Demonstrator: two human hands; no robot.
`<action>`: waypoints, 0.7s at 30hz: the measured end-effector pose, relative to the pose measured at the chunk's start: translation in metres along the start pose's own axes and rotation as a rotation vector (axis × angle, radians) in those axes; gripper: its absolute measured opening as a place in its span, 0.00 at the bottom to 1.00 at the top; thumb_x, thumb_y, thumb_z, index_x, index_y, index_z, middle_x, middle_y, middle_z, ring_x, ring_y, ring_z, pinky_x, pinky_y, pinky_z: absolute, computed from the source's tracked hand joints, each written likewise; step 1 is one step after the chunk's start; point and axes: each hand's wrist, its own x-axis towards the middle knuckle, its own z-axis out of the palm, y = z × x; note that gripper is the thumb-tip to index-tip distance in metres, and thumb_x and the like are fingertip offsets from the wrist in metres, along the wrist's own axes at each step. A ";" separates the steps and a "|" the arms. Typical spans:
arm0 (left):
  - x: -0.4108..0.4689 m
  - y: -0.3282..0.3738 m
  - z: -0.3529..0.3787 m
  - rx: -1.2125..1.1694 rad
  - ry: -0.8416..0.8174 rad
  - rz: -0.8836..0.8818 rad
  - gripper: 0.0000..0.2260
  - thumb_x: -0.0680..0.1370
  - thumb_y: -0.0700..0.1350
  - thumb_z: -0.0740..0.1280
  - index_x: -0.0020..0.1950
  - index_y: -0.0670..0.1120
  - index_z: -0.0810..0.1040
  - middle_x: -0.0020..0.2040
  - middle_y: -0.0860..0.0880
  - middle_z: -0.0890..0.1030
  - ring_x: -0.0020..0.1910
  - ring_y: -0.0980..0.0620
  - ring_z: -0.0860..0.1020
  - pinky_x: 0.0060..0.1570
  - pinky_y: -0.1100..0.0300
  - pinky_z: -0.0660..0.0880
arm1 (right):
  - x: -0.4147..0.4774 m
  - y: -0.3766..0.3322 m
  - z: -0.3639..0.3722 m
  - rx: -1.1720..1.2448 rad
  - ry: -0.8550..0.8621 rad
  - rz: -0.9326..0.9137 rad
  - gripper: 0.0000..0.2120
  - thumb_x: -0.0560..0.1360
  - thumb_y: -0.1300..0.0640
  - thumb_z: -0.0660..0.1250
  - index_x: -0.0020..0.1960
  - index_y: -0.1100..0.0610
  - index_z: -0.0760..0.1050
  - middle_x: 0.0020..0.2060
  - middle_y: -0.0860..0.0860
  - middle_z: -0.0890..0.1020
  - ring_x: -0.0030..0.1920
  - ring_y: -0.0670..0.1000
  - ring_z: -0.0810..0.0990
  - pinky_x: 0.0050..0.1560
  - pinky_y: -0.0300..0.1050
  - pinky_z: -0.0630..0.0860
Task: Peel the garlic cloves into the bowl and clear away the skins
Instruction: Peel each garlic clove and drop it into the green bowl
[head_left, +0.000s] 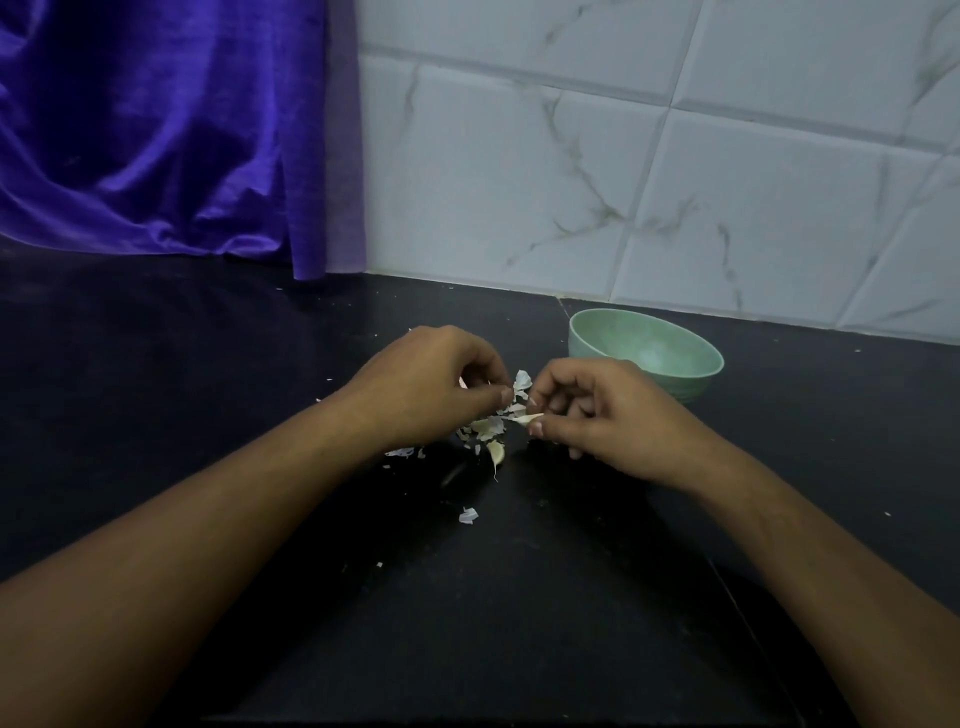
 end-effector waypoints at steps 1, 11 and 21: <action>0.000 0.000 -0.001 0.002 -0.057 0.021 0.04 0.78 0.54 0.74 0.48 0.56 0.86 0.41 0.59 0.85 0.36 0.65 0.78 0.40 0.61 0.73 | 0.000 0.000 0.000 -0.015 -0.005 0.005 0.06 0.75 0.62 0.76 0.47 0.55 0.81 0.33 0.46 0.83 0.29 0.46 0.80 0.32 0.36 0.74; -0.001 -0.001 -0.002 -0.036 -0.356 0.093 0.05 0.76 0.48 0.78 0.50 0.56 0.87 0.39 0.59 0.84 0.35 0.65 0.77 0.35 0.73 0.67 | 0.001 0.002 0.001 -0.147 -0.025 0.016 0.03 0.76 0.58 0.76 0.49 0.52 0.85 0.27 0.38 0.78 0.28 0.41 0.73 0.32 0.33 0.68; 0.002 -0.005 -0.007 -0.089 -0.048 0.077 0.04 0.76 0.47 0.78 0.47 0.54 0.84 0.39 0.59 0.85 0.36 0.61 0.80 0.37 0.65 0.73 | -0.002 -0.007 -0.002 0.084 0.120 0.000 0.05 0.79 0.53 0.73 0.48 0.54 0.84 0.32 0.49 0.83 0.29 0.48 0.78 0.30 0.41 0.73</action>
